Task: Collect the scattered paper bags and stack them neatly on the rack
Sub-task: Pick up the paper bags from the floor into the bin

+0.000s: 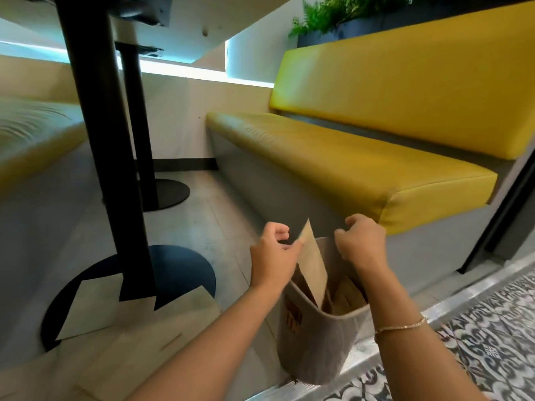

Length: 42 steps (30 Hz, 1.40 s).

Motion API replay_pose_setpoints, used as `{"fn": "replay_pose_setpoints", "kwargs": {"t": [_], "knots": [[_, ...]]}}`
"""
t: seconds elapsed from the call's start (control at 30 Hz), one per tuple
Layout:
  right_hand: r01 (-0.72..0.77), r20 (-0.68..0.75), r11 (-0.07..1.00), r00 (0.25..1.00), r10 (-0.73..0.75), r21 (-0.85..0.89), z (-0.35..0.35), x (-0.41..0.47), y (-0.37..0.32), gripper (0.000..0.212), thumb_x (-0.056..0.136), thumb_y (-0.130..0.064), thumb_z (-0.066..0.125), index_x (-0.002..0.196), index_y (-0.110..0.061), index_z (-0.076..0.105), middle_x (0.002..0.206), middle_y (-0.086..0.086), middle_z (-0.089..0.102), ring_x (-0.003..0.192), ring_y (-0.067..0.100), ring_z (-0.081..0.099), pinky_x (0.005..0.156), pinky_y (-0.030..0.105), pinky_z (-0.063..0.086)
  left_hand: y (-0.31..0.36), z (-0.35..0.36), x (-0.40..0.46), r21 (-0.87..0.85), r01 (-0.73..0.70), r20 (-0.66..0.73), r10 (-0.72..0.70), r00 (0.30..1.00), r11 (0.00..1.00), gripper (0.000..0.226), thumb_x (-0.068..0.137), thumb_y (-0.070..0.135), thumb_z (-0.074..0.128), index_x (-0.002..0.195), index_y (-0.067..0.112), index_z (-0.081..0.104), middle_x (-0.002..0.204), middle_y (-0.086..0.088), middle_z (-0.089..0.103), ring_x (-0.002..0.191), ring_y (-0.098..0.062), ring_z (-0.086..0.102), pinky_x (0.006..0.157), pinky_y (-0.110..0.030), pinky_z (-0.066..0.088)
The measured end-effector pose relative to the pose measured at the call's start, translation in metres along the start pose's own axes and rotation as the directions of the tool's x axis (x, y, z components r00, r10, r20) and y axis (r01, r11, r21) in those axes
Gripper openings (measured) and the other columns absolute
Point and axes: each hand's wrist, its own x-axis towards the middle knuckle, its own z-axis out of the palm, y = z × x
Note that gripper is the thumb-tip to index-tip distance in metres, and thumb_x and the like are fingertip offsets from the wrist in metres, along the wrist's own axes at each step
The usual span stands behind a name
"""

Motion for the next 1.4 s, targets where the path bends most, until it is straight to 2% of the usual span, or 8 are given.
{"fn": "replay_pose_setpoints", "kwargs": {"t": [0.13,0.3,0.47,0.63,0.83,1.03,1.2,1.4], "knots": [[0.096,0.016,0.995,0.995,-0.097,0.016,0.014,-0.014,-0.013,0.034,0.091,-0.014,0.057,0.124,-0.009,0.057,0.122,0.009,0.060,0.106,0.024,0.058,0.085,0.031,0.048,-0.018,-0.011,-0.008,0.066,0.020,0.067,-0.025,0.997,0.998,0.034,0.085,0.029,0.067,0.114,0.017,0.055,0.104,0.010,0.058,0.082,0.000,0.055,0.057,-0.002,0.040],[0.244,0.250,0.969,0.936,-0.247,0.042,0.063,-0.046,-0.037,0.023,0.093,-0.014,0.053,0.115,-0.013,0.061,0.106,0.004,0.063,0.089,0.016,0.059,0.078,0.027,0.051,-0.072,-0.057,-0.012,0.249,0.145,-0.001,-0.149,0.989,0.958,0.013,0.087,0.019,0.064,0.099,0.015,0.064,0.095,0.003,0.065,0.089,-0.013,0.062,0.074,-0.020,0.046],[0.391,0.623,0.909,0.749,-0.223,-0.144,0.146,-0.093,-0.032,0.027,0.092,-0.018,0.054,0.118,-0.016,0.060,0.112,0.008,0.061,0.096,0.021,0.060,0.087,0.032,0.052,-0.156,-0.118,-0.031,0.425,0.380,-0.016,-0.413,0.911,0.821,0.012,0.084,0.014,0.061,0.079,0.024,0.056,0.096,-0.005,0.067,0.093,-0.025,0.062,0.080,-0.034,0.053],[0.476,0.838,0.840,0.544,-0.049,-0.260,0.219,-0.136,0.017,0.035,0.094,-0.020,0.051,0.126,-0.008,0.053,0.127,0.013,0.055,0.113,0.028,0.056,0.096,0.036,0.049,-0.214,-0.158,-0.062,0.669,0.446,-0.018,-0.587,0.809,0.595,0.011,0.085,0.015,0.056,0.078,0.023,0.053,0.089,0.001,0.057,0.088,-0.018,0.054,0.077,-0.027,0.044],[0.374,0.828,0.863,0.554,0.086,-0.339,0.267,-0.156,0.069,0.034,0.091,-0.017,0.047,0.123,-0.008,0.052,0.129,0.012,0.054,0.117,0.026,0.053,0.095,0.031,0.045,-0.260,-0.156,-0.091,0.796,0.373,0.060,-0.676,0.734,0.476,0.034,0.081,0.023,0.061,0.112,0.013,0.054,0.117,-0.007,0.055,0.104,-0.023,0.056,0.084,-0.030,0.050],[0.306,0.800,0.899,0.595,0.077,-0.314,0.295,-0.162,0.073,0.031,0.091,-0.014,0.044,0.121,-0.005,0.046,0.126,0.015,0.047,0.115,0.029,0.052,0.094,0.031,0.043,-0.285,-0.133,-0.100,0.876,0.198,0.141,-0.625,0.768,0.441,0.069,0.078,0.042,0.064,0.136,0.018,0.035,0.138,-0.003,0.034,0.127,-0.024,0.033,0.101,-0.034,0.035],[0.232,0.794,0.922,0.596,0.116,-0.309,0.317,-0.173,0.073,0.036,0.091,-0.014,0.042,0.125,-0.004,0.040,0.132,0.016,0.037,0.118,0.029,0.049,0.099,0.034,0.040,-0.303,-0.122,-0.103,0.917,0.108,0.142,-0.570,0.810,0.383,0.067,0.082,0.047,0.059,0.134,0.013,0.033,0.134,-0.008,0.037,0.122,-0.027,0.036,0.101,-0.033,0.034],[0.032,0.742,0.928,0.611,0.275,-0.371,0.328,-0.167,0.072,0.054,0.081,-0.021,0.063,0.126,-0.006,0.039,0.130,0.013,0.049,0.120,0.027,0.050,0.097,0.033,0.042,-0.305,-0.123,-0.097,0.906,0.111,0.188,-0.624,0.759,0.408,0.062,0.078,0.050,0.059,0.125,0.013,0.041,0.126,-0.013,0.043,0.117,-0.030,0.040,0.099,-0.036,0.038]]}}
